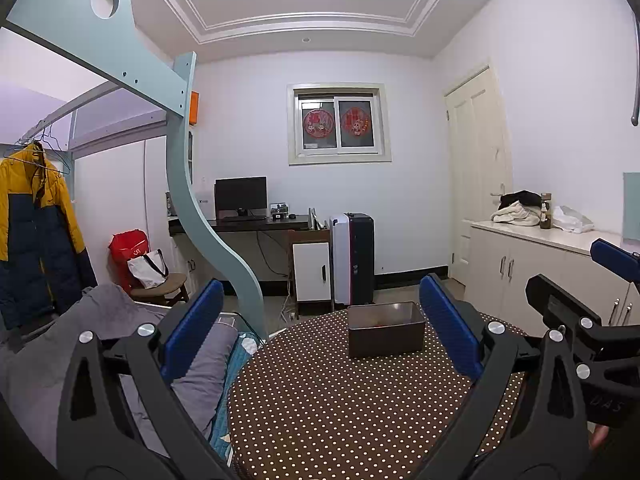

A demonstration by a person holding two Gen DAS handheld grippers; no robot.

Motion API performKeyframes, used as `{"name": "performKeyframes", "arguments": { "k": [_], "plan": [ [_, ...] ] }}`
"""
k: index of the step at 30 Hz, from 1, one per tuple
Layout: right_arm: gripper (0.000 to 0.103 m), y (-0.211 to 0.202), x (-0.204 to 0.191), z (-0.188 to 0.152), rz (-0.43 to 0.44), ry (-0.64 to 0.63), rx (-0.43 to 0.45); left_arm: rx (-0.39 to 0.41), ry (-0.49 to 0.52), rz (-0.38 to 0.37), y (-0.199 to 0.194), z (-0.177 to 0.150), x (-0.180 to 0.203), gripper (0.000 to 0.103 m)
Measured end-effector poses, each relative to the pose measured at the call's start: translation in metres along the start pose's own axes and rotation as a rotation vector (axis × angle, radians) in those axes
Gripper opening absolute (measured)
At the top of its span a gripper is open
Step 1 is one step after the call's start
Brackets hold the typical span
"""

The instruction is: Organize jewelry

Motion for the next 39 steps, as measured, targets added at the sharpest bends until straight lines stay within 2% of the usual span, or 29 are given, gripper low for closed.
{"name": "performKeyframes", "arguments": {
  "k": [39],
  "plan": [
    [0.095, 0.0019, 0.0019, -0.0069, 0.0, 0.008, -0.012, -0.012, 0.001, -0.002, 0.0053, -0.0061, -0.0023, 0.096]
  ]
}}
Point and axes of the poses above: each gripper's, at about its wrist camera, not at the fingertips, and y roughly the way its jaws point, x to its right, z to its top, the point moved 8 cm from there along y, roughly the way its jaws point, and after that the axes turned 12 degrees about -x, right-handed, at the moved point
